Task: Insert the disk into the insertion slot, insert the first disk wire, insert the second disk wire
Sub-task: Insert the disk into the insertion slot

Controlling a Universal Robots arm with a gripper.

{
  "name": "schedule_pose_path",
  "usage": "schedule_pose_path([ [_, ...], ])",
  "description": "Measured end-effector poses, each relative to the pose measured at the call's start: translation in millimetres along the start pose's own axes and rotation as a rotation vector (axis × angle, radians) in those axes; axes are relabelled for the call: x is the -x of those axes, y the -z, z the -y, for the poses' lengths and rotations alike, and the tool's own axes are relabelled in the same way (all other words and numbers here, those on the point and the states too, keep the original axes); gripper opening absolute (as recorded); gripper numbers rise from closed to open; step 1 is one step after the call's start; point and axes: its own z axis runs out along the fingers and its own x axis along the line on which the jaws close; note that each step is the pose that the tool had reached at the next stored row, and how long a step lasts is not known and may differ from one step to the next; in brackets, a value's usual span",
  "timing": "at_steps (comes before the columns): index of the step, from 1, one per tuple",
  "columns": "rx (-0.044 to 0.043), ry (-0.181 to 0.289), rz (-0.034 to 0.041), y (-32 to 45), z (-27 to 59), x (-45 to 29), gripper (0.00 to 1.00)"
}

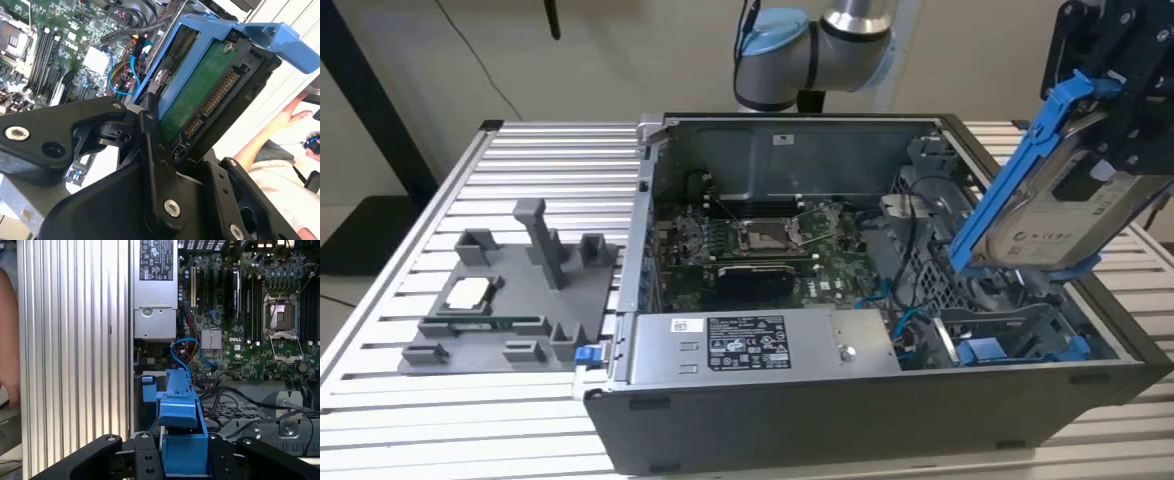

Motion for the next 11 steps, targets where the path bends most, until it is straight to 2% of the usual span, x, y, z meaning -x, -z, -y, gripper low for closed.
schedule_pose_path([
  [11,0.0,0.0,-0.0008,-6.6,2.7,-0.2,0.33],
])
